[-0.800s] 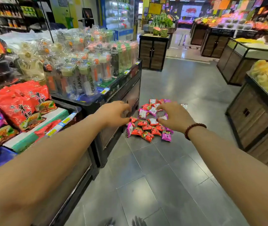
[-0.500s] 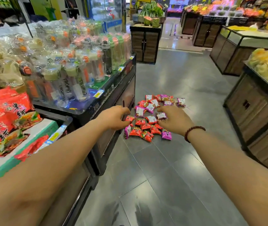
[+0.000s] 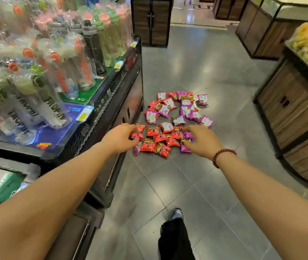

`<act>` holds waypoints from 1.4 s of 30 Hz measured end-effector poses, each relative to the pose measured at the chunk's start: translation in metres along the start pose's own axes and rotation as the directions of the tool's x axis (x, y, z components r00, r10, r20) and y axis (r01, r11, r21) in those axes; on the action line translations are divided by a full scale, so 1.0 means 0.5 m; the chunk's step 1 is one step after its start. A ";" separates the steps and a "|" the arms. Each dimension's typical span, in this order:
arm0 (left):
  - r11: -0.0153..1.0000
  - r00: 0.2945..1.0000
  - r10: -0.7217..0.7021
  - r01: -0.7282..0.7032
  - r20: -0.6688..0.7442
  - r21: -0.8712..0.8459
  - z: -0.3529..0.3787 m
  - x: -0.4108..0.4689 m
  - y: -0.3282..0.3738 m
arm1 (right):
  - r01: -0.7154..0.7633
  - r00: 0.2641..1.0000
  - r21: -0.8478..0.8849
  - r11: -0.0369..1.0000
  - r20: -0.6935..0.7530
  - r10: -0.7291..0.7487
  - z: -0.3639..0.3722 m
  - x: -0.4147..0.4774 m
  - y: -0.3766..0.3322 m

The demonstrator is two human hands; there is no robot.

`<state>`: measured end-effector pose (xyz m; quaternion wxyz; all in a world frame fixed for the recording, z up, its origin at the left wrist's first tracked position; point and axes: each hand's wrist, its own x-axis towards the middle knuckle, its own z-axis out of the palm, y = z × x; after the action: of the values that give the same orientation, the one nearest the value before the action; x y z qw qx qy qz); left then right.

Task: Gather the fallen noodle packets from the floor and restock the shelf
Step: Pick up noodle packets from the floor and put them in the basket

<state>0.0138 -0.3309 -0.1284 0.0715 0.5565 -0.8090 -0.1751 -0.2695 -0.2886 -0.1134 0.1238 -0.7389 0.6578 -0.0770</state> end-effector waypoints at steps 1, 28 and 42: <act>1.000 1.000 -0.004 0.004 0.004 -0.009 0.008 0.036 0.002 | 0.001 1.000 0.006 1.000 0.018 -0.001 0.004 0.033 0.028; 0.999 0.991 -0.025 0.030 0.131 -0.037 0.072 1.042 0.022 | -0.126 0.986 0.114 0.986 0.124 0.112 -0.067 0.868 0.551; 0.818 0.868 -0.472 0.496 0.152 -0.292 0.193 1.315 0.018 | -0.091 0.902 0.187 0.978 0.431 0.002 -0.010 1.273 0.798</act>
<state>-0.2676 -0.9168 -0.2665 0.0849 0.7177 -0.6034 -0.3370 -0.5732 -0.9612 -0.2533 0.3415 -0.7054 0.6207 0.0238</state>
